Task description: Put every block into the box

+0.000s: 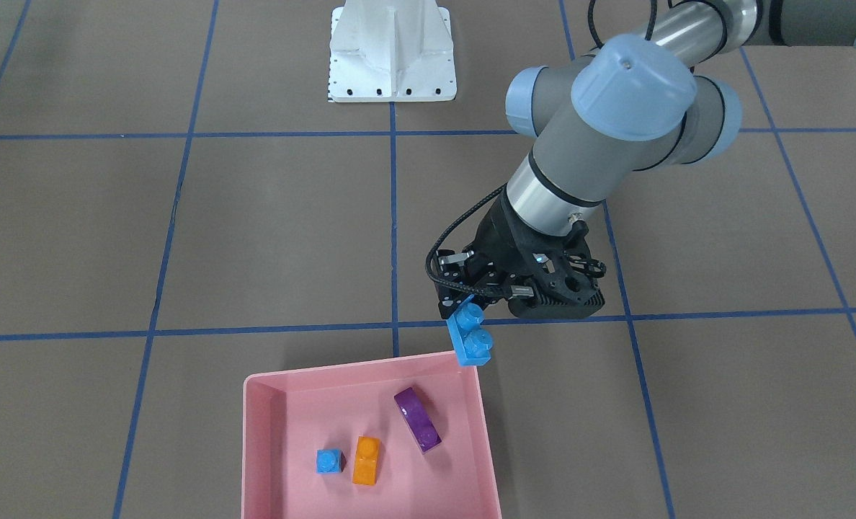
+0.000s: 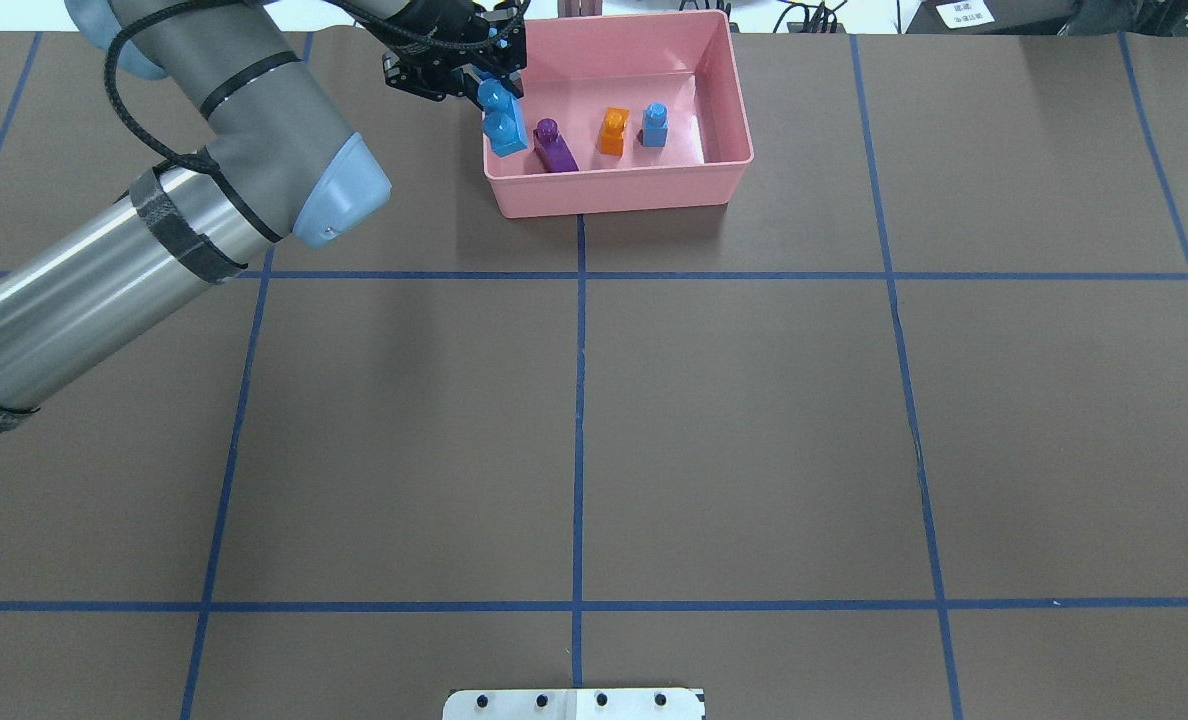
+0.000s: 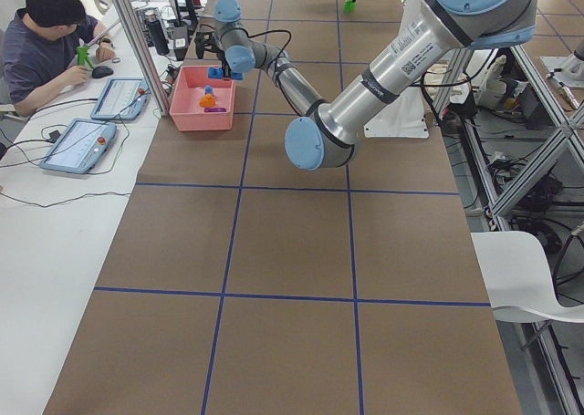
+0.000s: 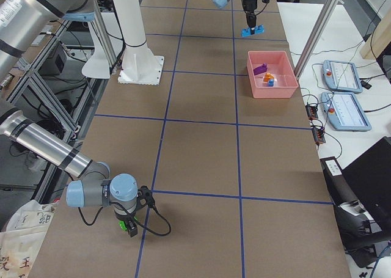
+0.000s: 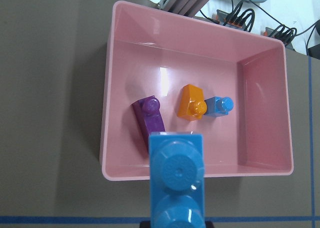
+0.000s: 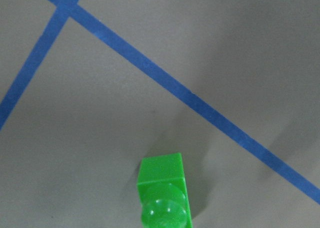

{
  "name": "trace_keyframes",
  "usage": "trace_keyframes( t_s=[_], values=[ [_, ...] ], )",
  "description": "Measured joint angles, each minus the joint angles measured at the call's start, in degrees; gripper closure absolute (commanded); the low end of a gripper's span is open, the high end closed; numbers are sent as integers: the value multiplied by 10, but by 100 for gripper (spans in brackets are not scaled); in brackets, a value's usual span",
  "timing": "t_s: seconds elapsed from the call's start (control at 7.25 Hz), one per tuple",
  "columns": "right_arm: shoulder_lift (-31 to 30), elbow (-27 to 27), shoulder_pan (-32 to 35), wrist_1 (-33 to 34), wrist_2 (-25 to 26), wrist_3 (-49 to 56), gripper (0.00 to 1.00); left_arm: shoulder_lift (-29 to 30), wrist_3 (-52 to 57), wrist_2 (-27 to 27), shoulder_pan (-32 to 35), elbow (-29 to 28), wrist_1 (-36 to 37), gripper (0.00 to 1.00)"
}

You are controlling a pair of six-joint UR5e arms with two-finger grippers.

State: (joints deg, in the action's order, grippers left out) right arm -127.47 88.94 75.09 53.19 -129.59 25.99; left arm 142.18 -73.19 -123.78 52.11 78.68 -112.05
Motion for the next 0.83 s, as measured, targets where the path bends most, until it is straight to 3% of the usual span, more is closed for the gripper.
trace_keyframes(
  t_s=[0.14, 0.28, 0.41, 0.69, 0.83],
  values=[
    [4, -4, -1, -3, -14, 0, 20, 3, -1, 0, 0, -7, -5, 100],
    [11, -8, -3, -3, -19, 0, 66, 4, -1, 0, 1, -9, -7, 100],
    [23, -17, -4, -4, -21, 0, 96, 4, 0, 0, 1, -11, -8, 100],
    [45, -33, -7, -4, -22, 0, 100, 4, 1, 12, 1, -28, -22, 100],
    [49, -35, -8, -4, -22, 0, 100, 10, 0, 39, 1, -63, -55, 100]
  ],
)
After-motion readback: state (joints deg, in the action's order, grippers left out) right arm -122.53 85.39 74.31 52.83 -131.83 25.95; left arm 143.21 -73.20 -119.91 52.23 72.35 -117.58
